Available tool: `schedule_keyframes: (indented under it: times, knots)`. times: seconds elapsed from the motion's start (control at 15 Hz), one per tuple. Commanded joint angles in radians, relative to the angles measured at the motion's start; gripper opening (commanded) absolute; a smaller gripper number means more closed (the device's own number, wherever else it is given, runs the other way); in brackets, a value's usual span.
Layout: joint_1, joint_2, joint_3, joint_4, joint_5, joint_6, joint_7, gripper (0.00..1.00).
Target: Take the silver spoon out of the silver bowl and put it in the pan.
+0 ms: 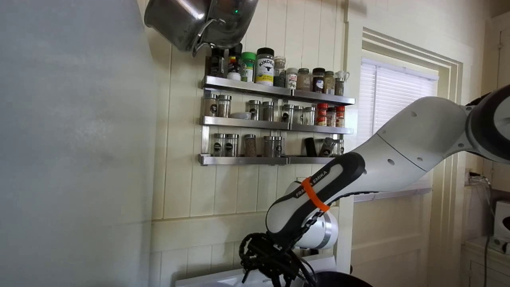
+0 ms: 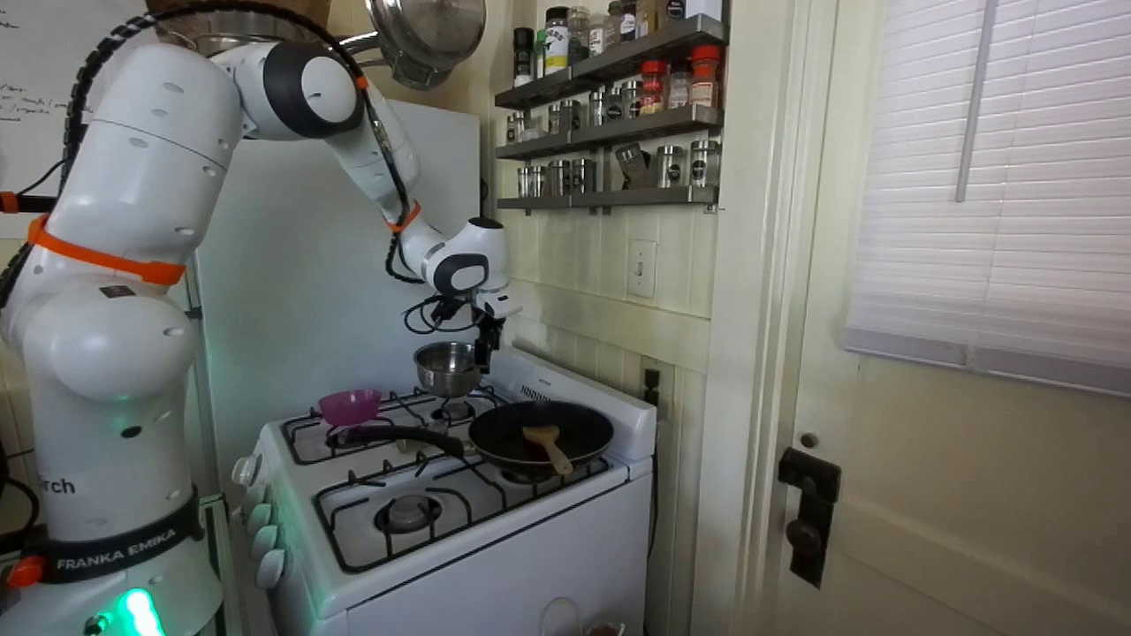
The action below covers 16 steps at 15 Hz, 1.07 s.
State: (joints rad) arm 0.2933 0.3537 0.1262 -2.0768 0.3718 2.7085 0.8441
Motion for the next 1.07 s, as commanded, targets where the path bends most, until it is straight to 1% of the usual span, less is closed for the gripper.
schedule_keyframes:
  times: [0.0,0.27,0.33,0.4,0.53,0.6,0.67,0.93,1.0]
  knots:
    - [0.007,-0.091,-0.016,-0.092,-0.04,-0.058,0.095,1.0]
    - [0.011,-0.11,-0.022,-0.111,-0.1,-0.029,0.149,1.0]
    - [0.01,-0.112,-0.02,-0.112,-0.112,-0.028,0.159,0.82]
    - [0.007,-0.112,-0.02,-0.11,-0.123,-0.033,0.17,0.73]
    - [0.005,-0.11,-0.019,-0.107,-0.14,-0.037,0.186,0.58]
    - [0.001,-0.106,-0.016,-0.105,-0.138,-0.038,0.186,0.49]
    - [-0.001,-0.104,-0.014,-0.103,-0.138,-0.037,0.188,0.42]
    - [-0.006,-0.072,-0.003,-0.08,-0.127,-0.031,0.167,0.11]
    - [-0.005,-0.067,-0.001,-0.078,-0.125,-0.031,0.164,0.04]
